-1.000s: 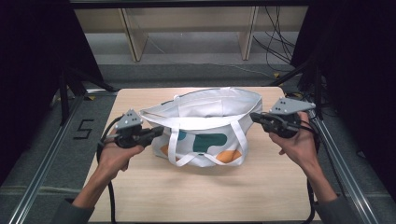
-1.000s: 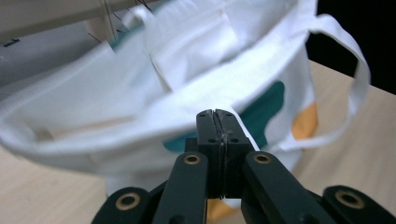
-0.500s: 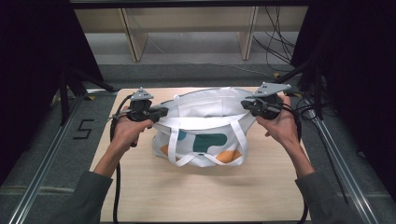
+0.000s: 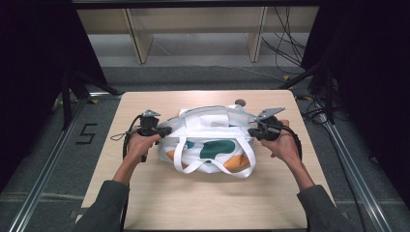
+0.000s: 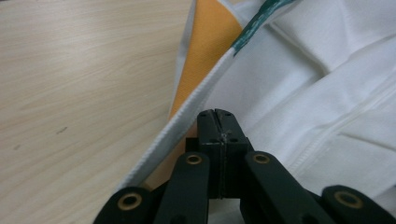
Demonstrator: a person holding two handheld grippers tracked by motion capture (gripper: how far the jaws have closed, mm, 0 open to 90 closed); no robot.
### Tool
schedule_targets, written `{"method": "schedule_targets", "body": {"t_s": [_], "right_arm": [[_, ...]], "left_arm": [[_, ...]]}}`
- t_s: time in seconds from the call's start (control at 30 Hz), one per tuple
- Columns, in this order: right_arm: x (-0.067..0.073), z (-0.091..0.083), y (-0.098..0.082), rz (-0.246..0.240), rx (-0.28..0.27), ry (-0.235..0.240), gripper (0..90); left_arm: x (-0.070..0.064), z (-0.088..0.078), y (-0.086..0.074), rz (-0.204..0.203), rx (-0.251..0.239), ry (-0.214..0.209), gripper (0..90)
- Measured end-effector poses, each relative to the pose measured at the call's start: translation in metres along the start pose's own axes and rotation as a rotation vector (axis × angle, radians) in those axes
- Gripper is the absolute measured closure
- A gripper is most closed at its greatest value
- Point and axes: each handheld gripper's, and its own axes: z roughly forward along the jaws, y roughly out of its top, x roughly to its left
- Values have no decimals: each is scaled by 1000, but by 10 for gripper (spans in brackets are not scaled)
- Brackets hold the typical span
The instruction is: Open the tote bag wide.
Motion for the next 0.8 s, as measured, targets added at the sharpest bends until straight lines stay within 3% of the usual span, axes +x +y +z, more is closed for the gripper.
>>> {"method": "schedule_targets", "body": {"t_s": [0.03,0.1,0.13,0.2,0.33,0.37,0.4,0.47,0.5,0.53,0.57,0.6,0.67,0.7,0.73,0.8], "right_arm": [[4,6,-7,-1,33,20,900],[6,11,-10,-10,44,22,900],[12,17,-15,-13,81,37,900],[18,24,-22,-5,76,33,900],[13,16,-18,-1,72,24,900],[13,11,-14,3,57,6,900],[10,-1,-6,-2,-9,-8,900],[9,-9,0,15,-22,3,900],[9,-16,13,-10,-94,-5,900],[9,-16,13,-10,-94,-5,900],[13,-18,28,-27,-134,6,900],[13,-18,28,-27,-134,6,900],[23,-8,45,-50,-126,41,900],[23,-8,45,-50,-126,41,900],[28,5,54,-75,-106,41,900],[31,19,59,-47,-88,54,900]], "left_arm": [[-1,0,1,12,9,8,895],[-2,0,1,29,21,17,895],[-2,0,1,28,17,8,896],[-3,0,2,41,30,20,896],[-4,-5,5,44,36,26,895],[-4,-8,6,39,25,19,894],[-5,-14,11,27,-2,5,882],[-7,-18,15,26,-21,-3,879],[-11,-23,24,30,-45,-11,878],[-11,-23,24,30,-45,-11,876],[-20,-24,35,21,-86,-39,876],[-20,-24,35,21,-86,-39,873],[-32,-21,45,50,-84,-56,867],[-38,-18,50,62,-72,-68,867],[-44,-14,54,79,-63,-77,863],[-54,-6,60,85,-45,-120,863]]}}
